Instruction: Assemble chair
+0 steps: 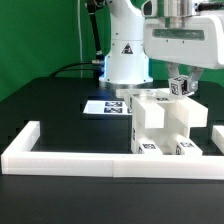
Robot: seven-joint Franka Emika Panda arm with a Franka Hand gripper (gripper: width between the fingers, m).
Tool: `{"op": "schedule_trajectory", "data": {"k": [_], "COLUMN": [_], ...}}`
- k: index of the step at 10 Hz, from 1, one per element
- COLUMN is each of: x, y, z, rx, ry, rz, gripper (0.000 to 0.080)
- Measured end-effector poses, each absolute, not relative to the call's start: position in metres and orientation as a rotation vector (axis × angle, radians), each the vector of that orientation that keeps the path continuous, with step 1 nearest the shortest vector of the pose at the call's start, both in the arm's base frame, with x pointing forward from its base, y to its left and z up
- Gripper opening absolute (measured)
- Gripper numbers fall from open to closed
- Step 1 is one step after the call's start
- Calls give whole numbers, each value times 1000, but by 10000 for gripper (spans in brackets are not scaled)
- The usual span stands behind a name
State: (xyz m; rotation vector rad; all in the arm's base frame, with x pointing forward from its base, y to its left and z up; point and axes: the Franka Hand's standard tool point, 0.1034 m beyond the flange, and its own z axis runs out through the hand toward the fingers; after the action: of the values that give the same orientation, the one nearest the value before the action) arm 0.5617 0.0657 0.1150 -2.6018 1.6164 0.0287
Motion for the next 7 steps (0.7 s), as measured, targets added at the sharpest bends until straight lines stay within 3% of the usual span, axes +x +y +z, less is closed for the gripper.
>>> {"op": "schedule_trajectory", "data": {"k": [1,2,7], "x": [562,562,563], "y": [66,70,75], "z": [115,116,119], "rx": [-2631,-2660,-2961], "ry": [1571,1520,763], "rz": [27,24,-20], "gripper": [489,614,649]}}
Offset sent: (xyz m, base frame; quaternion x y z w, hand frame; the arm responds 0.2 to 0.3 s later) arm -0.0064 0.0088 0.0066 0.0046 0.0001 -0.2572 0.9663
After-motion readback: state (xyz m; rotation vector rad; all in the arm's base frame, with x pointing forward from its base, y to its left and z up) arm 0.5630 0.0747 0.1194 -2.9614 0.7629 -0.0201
